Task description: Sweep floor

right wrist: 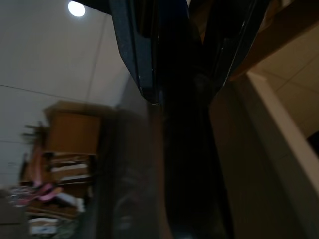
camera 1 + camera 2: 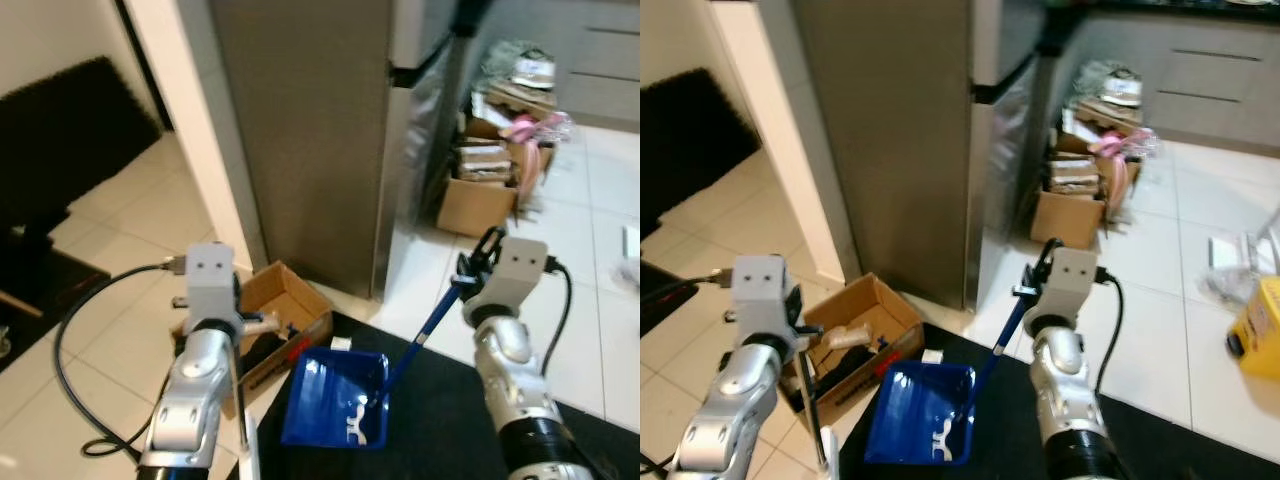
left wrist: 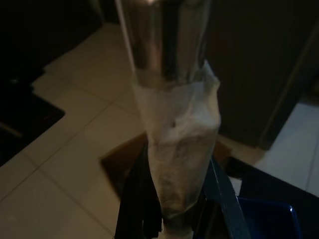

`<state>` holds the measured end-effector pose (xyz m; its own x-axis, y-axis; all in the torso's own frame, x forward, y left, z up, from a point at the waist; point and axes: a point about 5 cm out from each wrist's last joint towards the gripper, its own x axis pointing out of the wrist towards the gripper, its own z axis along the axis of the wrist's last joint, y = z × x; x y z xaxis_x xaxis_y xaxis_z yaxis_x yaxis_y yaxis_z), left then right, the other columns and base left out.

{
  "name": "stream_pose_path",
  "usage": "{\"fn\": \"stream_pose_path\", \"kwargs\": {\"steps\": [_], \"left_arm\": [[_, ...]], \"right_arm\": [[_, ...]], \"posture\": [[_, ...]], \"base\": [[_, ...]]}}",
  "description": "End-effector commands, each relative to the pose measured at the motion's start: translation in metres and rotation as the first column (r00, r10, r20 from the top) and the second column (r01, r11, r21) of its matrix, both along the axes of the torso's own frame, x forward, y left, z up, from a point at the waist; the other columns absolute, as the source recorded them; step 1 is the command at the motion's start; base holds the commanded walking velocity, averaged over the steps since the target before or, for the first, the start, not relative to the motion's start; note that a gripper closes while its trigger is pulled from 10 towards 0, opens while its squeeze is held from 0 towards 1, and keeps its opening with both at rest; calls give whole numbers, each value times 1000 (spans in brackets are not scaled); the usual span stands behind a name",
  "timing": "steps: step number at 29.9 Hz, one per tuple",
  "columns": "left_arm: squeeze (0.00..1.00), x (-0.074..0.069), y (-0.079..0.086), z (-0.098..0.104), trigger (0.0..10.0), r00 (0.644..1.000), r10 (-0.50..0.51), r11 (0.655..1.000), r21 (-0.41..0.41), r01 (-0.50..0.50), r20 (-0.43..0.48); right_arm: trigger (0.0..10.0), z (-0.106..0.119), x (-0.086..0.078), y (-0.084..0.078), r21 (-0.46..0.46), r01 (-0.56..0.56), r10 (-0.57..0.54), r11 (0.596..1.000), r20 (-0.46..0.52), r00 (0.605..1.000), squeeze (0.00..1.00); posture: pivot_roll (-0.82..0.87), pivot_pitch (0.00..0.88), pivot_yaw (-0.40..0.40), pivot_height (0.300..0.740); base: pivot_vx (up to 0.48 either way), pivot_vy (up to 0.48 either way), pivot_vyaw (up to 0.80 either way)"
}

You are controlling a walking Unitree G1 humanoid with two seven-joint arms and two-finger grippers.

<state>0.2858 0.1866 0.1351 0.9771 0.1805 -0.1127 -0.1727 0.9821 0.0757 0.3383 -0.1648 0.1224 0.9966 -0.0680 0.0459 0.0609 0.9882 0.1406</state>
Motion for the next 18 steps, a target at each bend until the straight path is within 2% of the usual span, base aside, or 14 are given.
{"fn": "stream_pose_path", "kwargs": {"steps": [1,18], "left_arm": [[0,-1,-1,5,10000,1000,-1,1000,19,1,25],[0,-2,-2,4,10000,1000,-2,1000,21,1,18]], "right_arm": [[10000,4,0,2,18,-6,5,1000,27,1000,0],[10000,4,-1,1,19,-3,3,1000,24,1000,0]], "posture": [[76,22,15,740],[75,29,16,740]], "base": [[0,0,763],[0,0,765]]}}
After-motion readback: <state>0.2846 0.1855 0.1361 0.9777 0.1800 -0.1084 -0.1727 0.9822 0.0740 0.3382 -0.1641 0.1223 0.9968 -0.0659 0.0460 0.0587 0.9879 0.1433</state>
